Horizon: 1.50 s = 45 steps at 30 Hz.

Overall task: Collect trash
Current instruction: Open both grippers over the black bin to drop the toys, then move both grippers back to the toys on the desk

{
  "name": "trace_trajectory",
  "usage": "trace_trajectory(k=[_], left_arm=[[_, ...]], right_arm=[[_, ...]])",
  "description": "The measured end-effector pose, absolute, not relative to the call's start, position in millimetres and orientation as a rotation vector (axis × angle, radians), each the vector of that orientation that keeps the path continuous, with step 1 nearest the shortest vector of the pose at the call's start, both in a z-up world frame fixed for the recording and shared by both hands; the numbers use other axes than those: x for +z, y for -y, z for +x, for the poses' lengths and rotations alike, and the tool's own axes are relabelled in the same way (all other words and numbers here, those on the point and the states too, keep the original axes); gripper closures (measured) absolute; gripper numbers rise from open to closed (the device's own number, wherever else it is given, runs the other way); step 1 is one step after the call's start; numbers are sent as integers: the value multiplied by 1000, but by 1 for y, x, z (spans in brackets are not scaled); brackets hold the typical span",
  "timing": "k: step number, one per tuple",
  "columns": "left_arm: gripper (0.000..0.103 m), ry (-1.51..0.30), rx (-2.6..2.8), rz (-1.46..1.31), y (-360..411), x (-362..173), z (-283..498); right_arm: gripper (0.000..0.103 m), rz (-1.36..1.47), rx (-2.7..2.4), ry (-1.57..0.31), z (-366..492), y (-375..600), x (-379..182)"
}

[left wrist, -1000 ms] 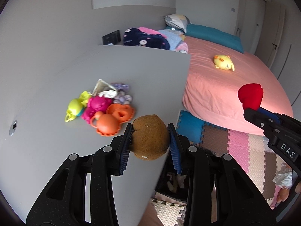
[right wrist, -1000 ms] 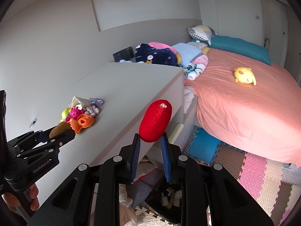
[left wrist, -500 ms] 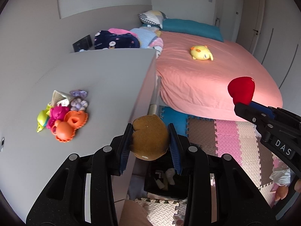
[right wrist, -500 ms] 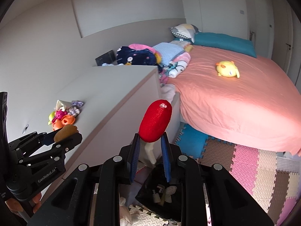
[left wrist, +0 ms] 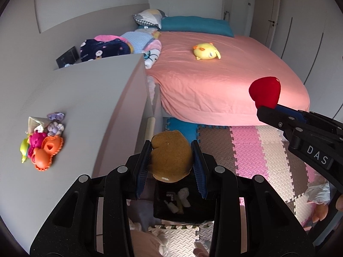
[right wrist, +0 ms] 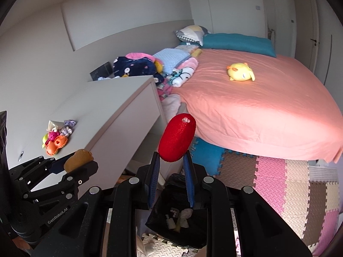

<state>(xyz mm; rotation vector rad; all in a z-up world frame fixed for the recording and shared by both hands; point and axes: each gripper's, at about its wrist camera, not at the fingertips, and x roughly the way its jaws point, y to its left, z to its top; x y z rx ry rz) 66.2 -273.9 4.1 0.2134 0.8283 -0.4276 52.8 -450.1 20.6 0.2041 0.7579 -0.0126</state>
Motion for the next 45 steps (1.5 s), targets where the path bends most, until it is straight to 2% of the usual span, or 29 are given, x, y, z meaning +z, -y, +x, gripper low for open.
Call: trace_trajectory(k=[10,12,13,14,15,16,42,45], left_arm=[[66,-894,-475,253,286,-18,74],[45,-927,-484,260,287,-24,77],[14,-935,-481,256,286,-25,78],[6,-935,-478,251,284,-26,79],[6,-929,-479,255,283,-27,79],[6,-929,-474,263,283,-27,80],[6,-938,-399,240,257,-24,84],[6,-933,-380,224,246,-20,84]], right_arm=[[79,232,-38,-811,65,462,1],[75,248,-40,-828,69,465,-3],[60,257,-40,-834,71,466,-4],[50,272,-48,-837,72,469,-5],[40,275,-64,-835,73,470,-5],[39,269,-79,-830,73,471,-5],[37,252,-50,-822,80,453,-1],[32,246,-25,-818,84,443,1]])
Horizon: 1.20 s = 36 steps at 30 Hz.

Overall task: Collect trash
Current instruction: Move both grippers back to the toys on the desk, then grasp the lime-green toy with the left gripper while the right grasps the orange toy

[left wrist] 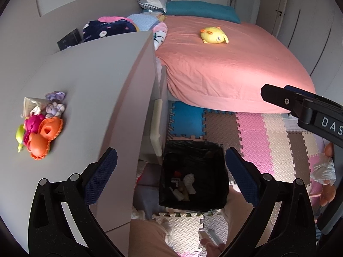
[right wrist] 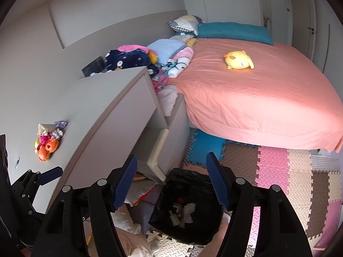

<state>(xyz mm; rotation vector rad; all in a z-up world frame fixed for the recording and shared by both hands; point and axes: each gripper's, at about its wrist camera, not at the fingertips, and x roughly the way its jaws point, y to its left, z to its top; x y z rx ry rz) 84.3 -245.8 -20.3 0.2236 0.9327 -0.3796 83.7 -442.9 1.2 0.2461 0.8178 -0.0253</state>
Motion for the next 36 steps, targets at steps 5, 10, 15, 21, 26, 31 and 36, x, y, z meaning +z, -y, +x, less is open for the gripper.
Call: trace_trajectory(k=[5,10,15,21,26,31,36], left_arm=[[6,-924,-336,204,223,-14,86],[6,-917,-289,177,196,-8,90],[6,-913,-245,152,169,-4,95],[6,-906,-183,119,133,2,97],[6,-907,-130,90,106,5,99],[6,-910,-96,65,83,7,103],[6,-920,-69,65,65,7,108]], right_arm=[[30,243,28,-817,94,423,2],[30,227,91,-820,106,396,4],[22,186,113,-810,114,372,8],[20,172,163,-817,126,343,9],[20,138,212,-831,134,318,7],[20,118,249,-847,140,298,6],[20,110,285,-857,146,284,4]])
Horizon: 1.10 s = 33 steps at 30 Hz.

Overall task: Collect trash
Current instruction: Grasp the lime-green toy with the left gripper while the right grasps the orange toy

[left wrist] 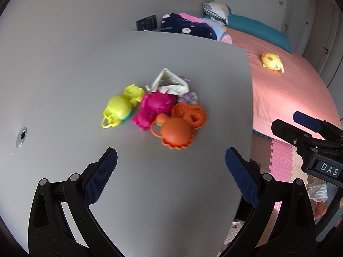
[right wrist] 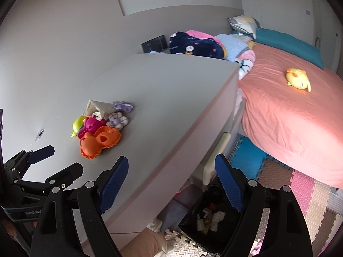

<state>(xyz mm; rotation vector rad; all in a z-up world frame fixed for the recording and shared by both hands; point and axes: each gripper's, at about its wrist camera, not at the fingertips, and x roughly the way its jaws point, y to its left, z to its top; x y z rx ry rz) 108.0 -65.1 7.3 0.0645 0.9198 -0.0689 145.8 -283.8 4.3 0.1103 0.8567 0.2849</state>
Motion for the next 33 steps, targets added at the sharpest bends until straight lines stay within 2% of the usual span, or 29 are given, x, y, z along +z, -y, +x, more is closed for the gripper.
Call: trace_trajectory(k=[20,28,33], left_arm=[[6,-925,3,93,-17,4,142],[6,-903,-39,109,-28,-4,171],[6,-902,-66,113,-31,-8,188]], right_arm=[[20,92,413,-910,158,203,-11],[20,251,393,-943,169,193,-16],[30,331,369,-972,179,188,-23]])
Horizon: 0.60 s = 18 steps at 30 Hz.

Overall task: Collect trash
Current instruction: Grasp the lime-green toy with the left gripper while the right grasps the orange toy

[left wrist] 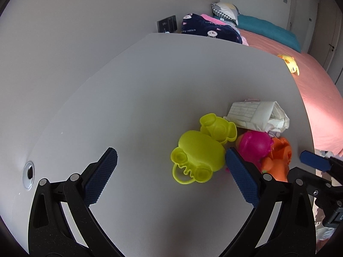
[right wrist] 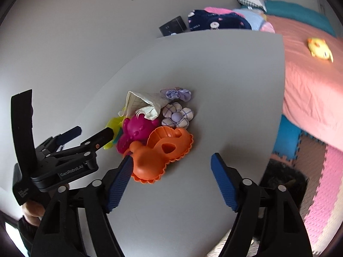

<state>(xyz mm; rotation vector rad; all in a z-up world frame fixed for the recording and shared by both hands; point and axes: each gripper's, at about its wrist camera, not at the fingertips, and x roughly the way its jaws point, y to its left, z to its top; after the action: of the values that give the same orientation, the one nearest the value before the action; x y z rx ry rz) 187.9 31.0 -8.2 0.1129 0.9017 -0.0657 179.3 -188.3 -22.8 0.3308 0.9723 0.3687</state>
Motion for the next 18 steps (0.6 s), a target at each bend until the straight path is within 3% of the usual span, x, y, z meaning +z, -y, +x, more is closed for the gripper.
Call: trace_trajectory(k=[9,16,18], left_arm=[[7,-895,-103,136,-29,-17,207],[24,-922,-101,138,-31,-29,216],[30,-921,-109,131,-32,-30,215]], right_arm=[[36,339,358,-962,187,179,-25],[52,290,366,-936,192,166,-27],[66,309,372,-933,193,169,-29]])
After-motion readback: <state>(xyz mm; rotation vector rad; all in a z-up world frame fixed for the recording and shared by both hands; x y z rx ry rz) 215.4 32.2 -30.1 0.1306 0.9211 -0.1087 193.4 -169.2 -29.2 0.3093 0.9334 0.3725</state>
